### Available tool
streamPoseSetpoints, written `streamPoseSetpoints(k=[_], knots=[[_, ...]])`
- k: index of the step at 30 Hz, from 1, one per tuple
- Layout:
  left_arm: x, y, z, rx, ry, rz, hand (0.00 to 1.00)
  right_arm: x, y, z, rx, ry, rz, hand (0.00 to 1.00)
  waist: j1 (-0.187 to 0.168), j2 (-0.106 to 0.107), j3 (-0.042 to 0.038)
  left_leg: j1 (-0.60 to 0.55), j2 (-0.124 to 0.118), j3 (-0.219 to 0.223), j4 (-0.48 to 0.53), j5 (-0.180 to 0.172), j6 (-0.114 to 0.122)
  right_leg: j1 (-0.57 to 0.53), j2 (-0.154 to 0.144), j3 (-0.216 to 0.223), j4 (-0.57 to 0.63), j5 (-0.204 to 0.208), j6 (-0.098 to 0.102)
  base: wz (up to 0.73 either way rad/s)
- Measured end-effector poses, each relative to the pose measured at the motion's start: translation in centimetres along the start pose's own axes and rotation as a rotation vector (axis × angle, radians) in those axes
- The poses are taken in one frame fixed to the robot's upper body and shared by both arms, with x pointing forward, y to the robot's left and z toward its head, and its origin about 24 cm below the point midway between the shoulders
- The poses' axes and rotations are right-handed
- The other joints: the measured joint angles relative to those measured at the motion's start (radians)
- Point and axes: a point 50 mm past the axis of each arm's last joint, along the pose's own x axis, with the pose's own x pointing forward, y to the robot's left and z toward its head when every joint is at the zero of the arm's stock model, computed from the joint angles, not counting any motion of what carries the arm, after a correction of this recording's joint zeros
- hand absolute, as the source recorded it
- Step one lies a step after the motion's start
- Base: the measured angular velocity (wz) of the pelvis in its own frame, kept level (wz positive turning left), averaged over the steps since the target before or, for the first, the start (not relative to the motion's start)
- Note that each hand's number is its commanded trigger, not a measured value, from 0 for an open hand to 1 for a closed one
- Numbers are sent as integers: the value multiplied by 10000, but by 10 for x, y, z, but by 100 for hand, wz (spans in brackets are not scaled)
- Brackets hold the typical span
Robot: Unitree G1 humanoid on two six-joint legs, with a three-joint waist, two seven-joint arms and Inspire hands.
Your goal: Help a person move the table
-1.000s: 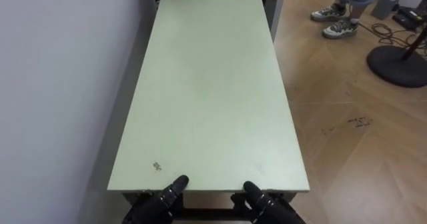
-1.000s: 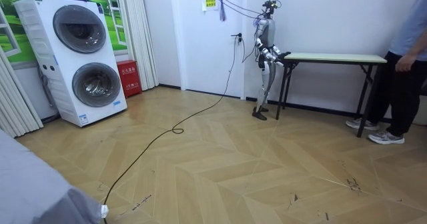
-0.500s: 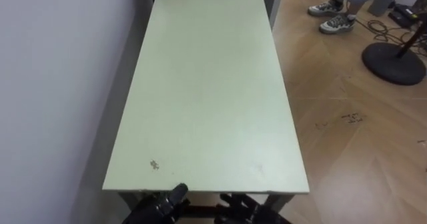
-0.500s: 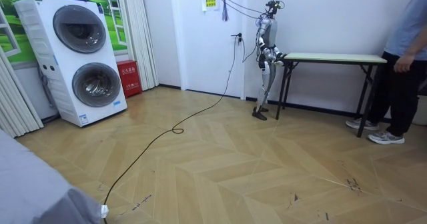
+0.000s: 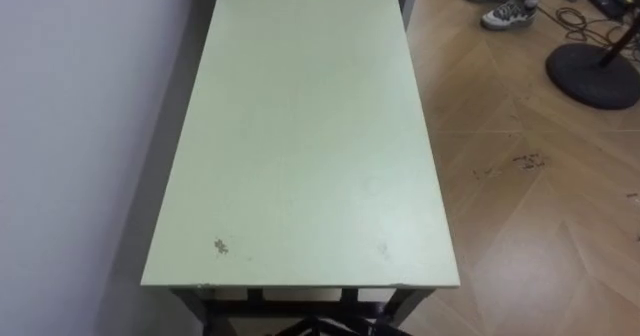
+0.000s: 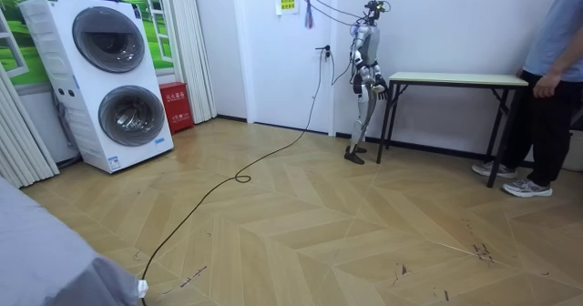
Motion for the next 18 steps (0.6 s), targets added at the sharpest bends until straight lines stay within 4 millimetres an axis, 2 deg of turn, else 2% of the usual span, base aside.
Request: streamPoseSetpoints(k=[6,7,8,9,12,14,18], knots=[[0,8,-1,503,153,1239,0,-6,-7,-13,411,151,-853,0,29,53,-42,80,0,-132,-5,-11,-5,250,14,-117,-168,0,-2,5],[0,11,-2,556,191,1688,0,-8,-11,-13,467,50,-1180,0,30,74,-57,152,-1,-138,-37,-11,-6,276,32,-109,-180,0,-2,0],[-2,15,-4,637,232,2247,0,-10,-14,-17,676,-40,-1614,0,29,66,-115,233,-2,-142,-97,-6,-14,337,59,-85,-198,0,-2,-4],[-4,18,-5,656,216,2538,0,-11,-16,-18,775,-137,-1836,0,23,68,-116,309,-2,-143,-144,2,-28,411,83,-72,-245,2,-3,0],[-14,33,-9,561,194,4110,0,-19,-27,-23,1323,-660,-3002,0,7,75,-160,688,3,-185,-405,52,-112,904,225,-77,-715,64,-6,-1],[-30,48,-19,440,393,5674,0,-20,-32,-31,2044,-1111,-3817,0,-1,82,-208,943,20,-357,-576,88,-175,1270,359,-113,-1081,147,-30,-2],[-46,59,-36,700,1017,7455,0,-19,-34,-34,2071,-1017,-4359,0,7,32,-194,1069,-22,-755,-664,116,-211,1565,454,-125,-1441,202,-14,8]])
